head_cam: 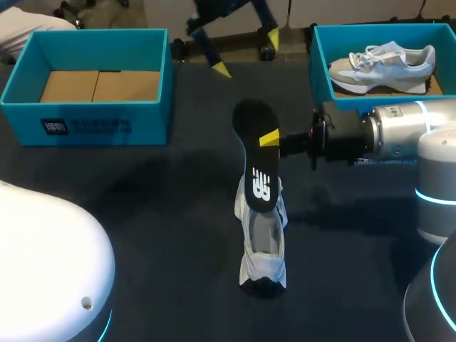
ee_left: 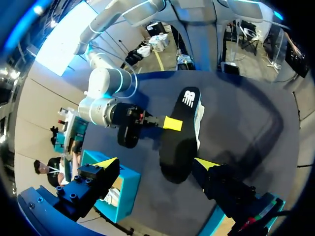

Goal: Take the shoe out of the shoebox, open the shoe tongue, remove and reinsert the insole, then place the shoe into the shoebox

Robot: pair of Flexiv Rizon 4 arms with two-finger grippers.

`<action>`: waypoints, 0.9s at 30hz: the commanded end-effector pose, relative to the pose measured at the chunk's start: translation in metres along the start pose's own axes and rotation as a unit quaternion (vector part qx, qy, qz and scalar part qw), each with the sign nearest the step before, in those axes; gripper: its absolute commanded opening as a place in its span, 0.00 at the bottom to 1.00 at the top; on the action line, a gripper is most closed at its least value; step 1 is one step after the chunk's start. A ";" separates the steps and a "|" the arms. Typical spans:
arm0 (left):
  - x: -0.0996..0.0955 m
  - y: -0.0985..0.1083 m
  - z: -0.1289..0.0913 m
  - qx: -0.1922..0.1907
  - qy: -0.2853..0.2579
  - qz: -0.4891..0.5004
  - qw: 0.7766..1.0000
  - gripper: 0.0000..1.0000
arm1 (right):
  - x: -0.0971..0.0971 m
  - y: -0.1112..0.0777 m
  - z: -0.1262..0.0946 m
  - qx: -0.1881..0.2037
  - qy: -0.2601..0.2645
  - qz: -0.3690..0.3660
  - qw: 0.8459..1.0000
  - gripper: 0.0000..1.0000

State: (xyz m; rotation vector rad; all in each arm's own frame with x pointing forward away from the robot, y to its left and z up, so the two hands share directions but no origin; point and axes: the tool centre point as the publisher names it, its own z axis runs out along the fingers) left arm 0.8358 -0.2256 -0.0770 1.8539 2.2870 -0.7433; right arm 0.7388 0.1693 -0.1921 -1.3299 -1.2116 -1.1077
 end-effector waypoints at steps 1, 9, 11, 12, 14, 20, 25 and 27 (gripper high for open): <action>-0.020 -0.006 0.009 -0.005 0.278 0.001 0.961 1.00 | -0.001 0.000 0.002 -0.001 0.000 0.000 1.000 0.00; -0.031 -0.002 0.022 -0.002 0.304 -0.010 0.953 1.00 | -0.001 0.000 0.002 -0.001 0.000 0.000 1.000 0.00; -0.031 -0.002 0.023 -0.001 0.305 -0.011 0.952 1.00 | -0.001 0.000 0.002 -0.001 0.000 0.000 1.000 0.00; -0.031 -0.002 0.024 0.000 0.305 -0.011 0.952 1.00 | -0.001 0.000 0.002 -0.001 0.000 0.000 1.000 0.00; -0.031 -0.002 0.025 0.002 0.304 -0.012 0.953 1.00 | -0.001 0.000 0.002 -0.001 0.000 0.000 1.000 0.00; -0.022 -0.009 0.022 -0.009 0.283 -0.011 0.959 1.00 | -0.001 0.000 0.002 -0.001 0.000 0.000 1.000 0.00; -0.006 -0.020 0.014 -0.009 0.213 -0.001 0.977 1.00 | -0.001 0.000 0.002 -0.001 0.000 0.000 1.000 0.00; 0.003 -0.022 0.011 -0.009 0.175 0.005 0.984 1.00 | -0.001 0.000 0.002 -0.001 0.000 0.000 1.000 0.00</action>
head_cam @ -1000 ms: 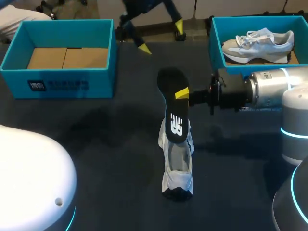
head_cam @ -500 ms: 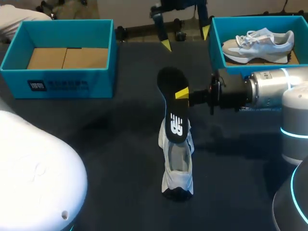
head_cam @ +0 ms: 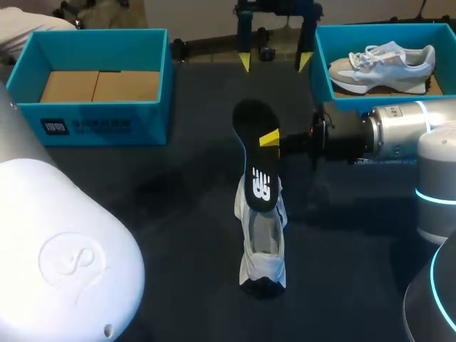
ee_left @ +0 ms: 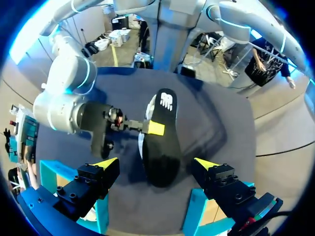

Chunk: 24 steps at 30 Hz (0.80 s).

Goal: Take the shoe out of the shoebox, open the shoe tongue, remove and reinsert the insole, then place the shoe into the shoebox

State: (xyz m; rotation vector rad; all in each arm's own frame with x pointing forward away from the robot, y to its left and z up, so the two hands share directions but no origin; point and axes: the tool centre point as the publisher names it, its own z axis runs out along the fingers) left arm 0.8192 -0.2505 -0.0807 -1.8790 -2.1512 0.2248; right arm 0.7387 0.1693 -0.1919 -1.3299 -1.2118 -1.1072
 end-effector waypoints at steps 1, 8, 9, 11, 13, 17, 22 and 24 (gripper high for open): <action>0.026 -0.003 0.006 -0.005 -0.105 0.002 0.994 1.00 | -0.001 0.000 0.002 -0.001 0.000 0.000 1.000 0.00; 0.056 -0.010 0.016 -0.030 -0.209 0.018 0.977 1.00 | -0.001 0.000 0.002 -0.001 0.000 0.000 1.000 0.00; 0.060 -0.010 0.017 -0.031 -0.228 0.022 0.973 1.00 | -0.001 0.000 0.002 -0.001 0.000 0.000 1.000 0.00; 0.066 -0.011 0.018 -0.041 -0.258 0.030 0.965 1.00 | -0.001 0.000 0.002 -0.001 0.000 0.000 1.000 0.00; 0.073 -0.011 0.022 -0.041 -0.292 0.039 0.955 1.00 | -0.001 0.000 0.002 -0.001 0.000 0.000 1.000 0.00; 0.089 -0.012 0.027 -0.019 -0.376 0.062 0.924 1.00 | -0.001 0.000 0.002 -0.001 0.000 0.000 1.000 0.00; 0.098 -0.020 0.033 -0.022 -0.449 0.102 0.888 1.00 | -0.001 0.000 0.002 -0.001 0.000 0.000 1.000 0.00; 0.100 -0.022 0.035 -0.024 -0.462 0.111 0.879 1.00 | -0.001 0.000 0.002 -0.001 0.000 0.000 1.000 0.00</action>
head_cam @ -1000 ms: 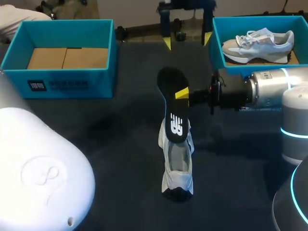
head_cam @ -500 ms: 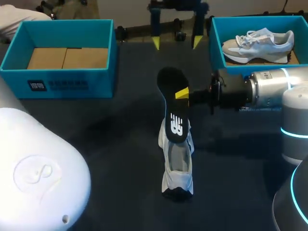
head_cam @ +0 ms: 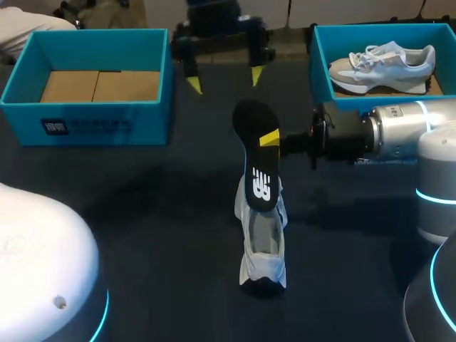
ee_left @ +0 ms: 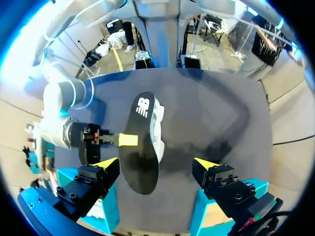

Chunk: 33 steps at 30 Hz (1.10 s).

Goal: Take the shoe out of the shoebox, open the shoe tongue, remove and reinsert the insole, then place the shoe into the shoebox

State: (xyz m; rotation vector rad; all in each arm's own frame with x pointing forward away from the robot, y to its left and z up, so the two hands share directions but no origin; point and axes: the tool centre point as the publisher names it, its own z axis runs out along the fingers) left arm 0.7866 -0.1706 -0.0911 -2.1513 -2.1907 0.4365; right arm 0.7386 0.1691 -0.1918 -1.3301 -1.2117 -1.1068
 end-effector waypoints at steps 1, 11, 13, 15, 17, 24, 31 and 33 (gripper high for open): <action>0.019 -0.010 0.006 -0.017 -0.359 0.035 0.933 1.00 | -0.001 0.000 0.002 -0.001 0.000 0.000 1.000 0.00; 0.026 -0.024 0.005 -0.013 -0.403 0.080 0.912 1.00 | -0.001 0.000 0.002 -0.001 0.000 0.000 1.000 0.00; 0.026 -0.024 0.005 -0.013 -0.403 0.080 0.912 1.00 | -0.001 0.000 0.002 -0.001 0.000 0.000 1.000 0.00; 0.026 -0.024 0.005 -0.013 -0.403 0.080 0.912 1.00 | -0.001 0.000 0.002 -0.001 0.000 0.000 1.000 0.00; 0.026 -0.024 0.005 -0.013 -0.403 0.080 0.912 1.00 | -0.001 0.000 0.002 -0.001 0.000 0.000 1.000 0.00; 0.035 -0.025 0.023 -0.032 -0.419 0.094 0.903 1.00 | -0.001 0.000 0.002 -0.001 0.000 0.000 1.000 0.00; 0.061 -0.028 0.049 -0.060 -0.483 0.126 0.865 1.00 | -0.001 0.000 0.002 -0.001 0.000 0.000 1.000 0.00; 0.063 -0.028 0.053 -0.084 -0.496 0.130 0.855 1.00 | -0.001 0.000 0.002 -0.001 0.000 0.000 1.000 0.00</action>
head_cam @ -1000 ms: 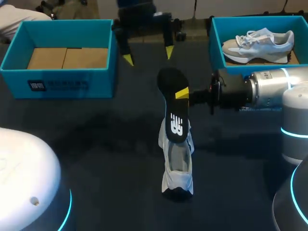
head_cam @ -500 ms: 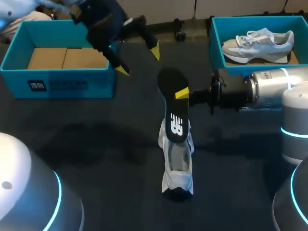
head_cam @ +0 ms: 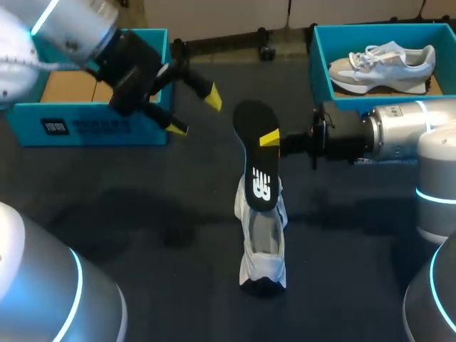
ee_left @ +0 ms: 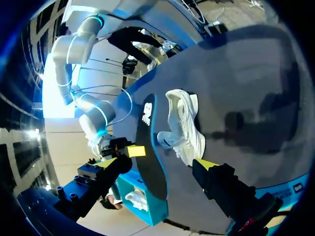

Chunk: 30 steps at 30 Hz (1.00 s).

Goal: Take the shoe out of the shoebox, open the shoe tongue, remove and reinsert the insole, then place the shoe into the shoebox

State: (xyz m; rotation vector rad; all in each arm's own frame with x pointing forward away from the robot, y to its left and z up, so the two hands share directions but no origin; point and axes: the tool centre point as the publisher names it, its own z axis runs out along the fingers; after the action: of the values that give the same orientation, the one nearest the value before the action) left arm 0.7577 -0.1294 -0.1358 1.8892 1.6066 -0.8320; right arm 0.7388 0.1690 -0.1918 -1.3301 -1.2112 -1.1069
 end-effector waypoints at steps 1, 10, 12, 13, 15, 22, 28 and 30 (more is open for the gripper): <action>0.018 -0.018 -0.001 -0.059 -0.247 0.021 0.967 1.00 | -0.001 0.000 0.002 -0.001 0.000 -0.001 1.000 0.00; 0.019 -0.018 -0.001 -0.062 -0.253 0.019 0.965 1.00 | -0.001 0.000 0.002 -0.001 0.000 -0.001 1.000 0.00; 0.019 -0.018 -0.001 -0.062 -0.253 0.019 0.965 1.00 | -0.001 0.000 0.002 -0.001 0.000 -0.001 1.000 0.00; 0.019 -0.018 -0.001 -0.062 -0.253 0.019 0.965 1.00 | -0.001 0.000 0.002 -0.001 0.000 -0.001 1.000 0.00; 0.022 -0.017 0.005 -0.063 -0.253 0.012 0.965 1.00 | -0.001 0.000 0.002 -0.001 0.000 -0.001 1.000 0.00; 0.032 -0.001 0.038 -0.077 -0.315 -0.009 0.946 1.00 | -0.001 0.000 0.002 -0.001 0.000 -0.001 1.000 0.00; 0.018 0.015 0.046 -0.084 -0.354 -0.003 0.931 1.00 | -0.001 0.000 0.002 -0.001 0.000 -0.001 1.000 0.00; 0.012 0.020 0.048 -0.091 -0.362 -0.005 0.928 1.00 | -0.001 0.000 0.002 -0.001 0.000 -0.001 1.000 0.00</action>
State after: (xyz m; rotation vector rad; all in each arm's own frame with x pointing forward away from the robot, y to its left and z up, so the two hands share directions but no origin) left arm 0.7639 -0.1455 -0.1742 1.2806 1.2342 -1.1236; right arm 0.7389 0.1694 -0.1919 -1.3294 -1.2111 -1.1070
